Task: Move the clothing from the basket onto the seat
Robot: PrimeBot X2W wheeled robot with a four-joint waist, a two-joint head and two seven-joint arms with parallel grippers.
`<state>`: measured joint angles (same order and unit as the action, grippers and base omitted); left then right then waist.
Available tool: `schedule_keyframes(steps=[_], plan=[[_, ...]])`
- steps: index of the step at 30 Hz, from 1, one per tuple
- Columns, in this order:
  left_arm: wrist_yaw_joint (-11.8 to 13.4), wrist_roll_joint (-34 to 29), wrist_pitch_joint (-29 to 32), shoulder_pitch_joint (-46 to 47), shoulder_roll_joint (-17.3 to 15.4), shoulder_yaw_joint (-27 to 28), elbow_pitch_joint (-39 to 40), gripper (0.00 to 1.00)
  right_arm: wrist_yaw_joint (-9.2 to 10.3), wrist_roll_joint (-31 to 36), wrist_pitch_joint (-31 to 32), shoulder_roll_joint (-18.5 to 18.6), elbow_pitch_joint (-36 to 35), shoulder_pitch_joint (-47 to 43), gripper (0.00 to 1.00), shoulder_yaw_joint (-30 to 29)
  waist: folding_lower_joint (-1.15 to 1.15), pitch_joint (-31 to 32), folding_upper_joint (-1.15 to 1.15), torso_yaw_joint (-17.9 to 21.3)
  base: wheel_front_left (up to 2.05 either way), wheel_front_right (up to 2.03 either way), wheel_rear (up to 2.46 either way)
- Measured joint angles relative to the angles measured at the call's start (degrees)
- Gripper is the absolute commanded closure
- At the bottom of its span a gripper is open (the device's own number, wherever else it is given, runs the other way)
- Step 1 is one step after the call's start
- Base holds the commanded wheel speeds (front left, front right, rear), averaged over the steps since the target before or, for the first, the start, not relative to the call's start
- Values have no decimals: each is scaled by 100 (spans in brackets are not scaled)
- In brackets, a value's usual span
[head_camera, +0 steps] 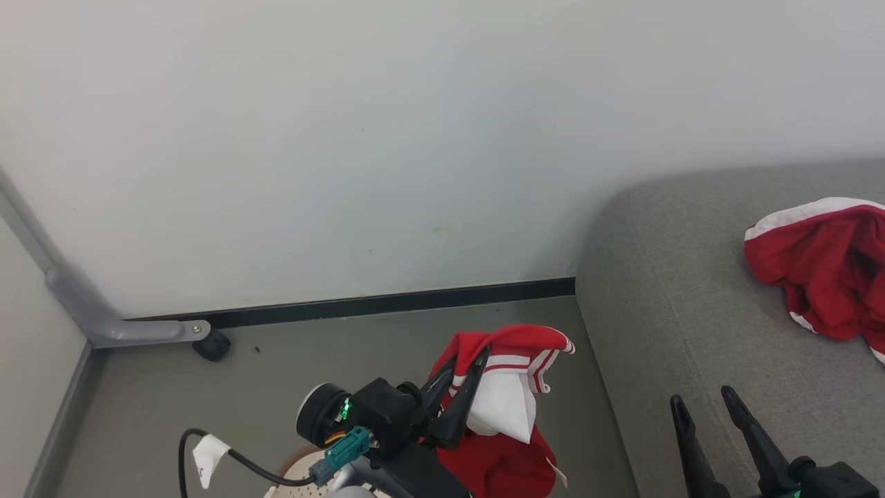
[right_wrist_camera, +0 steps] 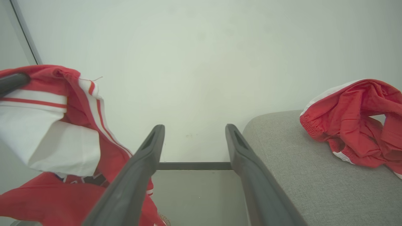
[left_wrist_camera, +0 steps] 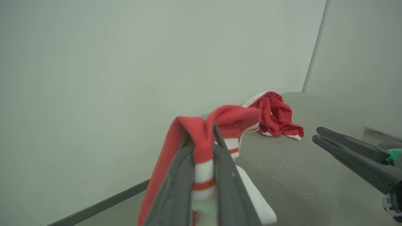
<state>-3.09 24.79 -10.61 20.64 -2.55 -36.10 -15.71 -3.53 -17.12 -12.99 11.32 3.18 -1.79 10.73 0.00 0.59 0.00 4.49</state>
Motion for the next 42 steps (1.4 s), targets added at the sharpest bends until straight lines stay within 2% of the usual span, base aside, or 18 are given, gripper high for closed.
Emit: schedule_keyframes(steps=[9, 16, 22, 35, 42], plan=[[9, 88, 147, 23, -14, -163, 64, 100, -9, 0, 83, 59, -42, 31, 0, 70, 0, -8, 0, -105, 0, 0, 0], [40, 249, 204, 47, -20, -328, 155, 100, -112, 3, 189, 145, 8, 327, 0, 258, 0, -24, 0, -235, 0, 0, 0], [65, 338, 227, 280, -22, -466, 213, 100, -253, 10, 335, 229, 344, 837, 0, 569, 0, -46, 0, -413, 0, 0, 0], [146, 411, 269, 478, -23, -662, 346, 100, -355, 9, 666, 132, 1239, 1800, 0, 1669, 0, -61, 0, -863, 0, 0, 0], [165, 441, 271, 511, -24, -710, 393, 100, -355, -281, 743, 247, 1602, 2438, 0, 2847, 0, -82, 0, -1071, 0, 0, 0]])
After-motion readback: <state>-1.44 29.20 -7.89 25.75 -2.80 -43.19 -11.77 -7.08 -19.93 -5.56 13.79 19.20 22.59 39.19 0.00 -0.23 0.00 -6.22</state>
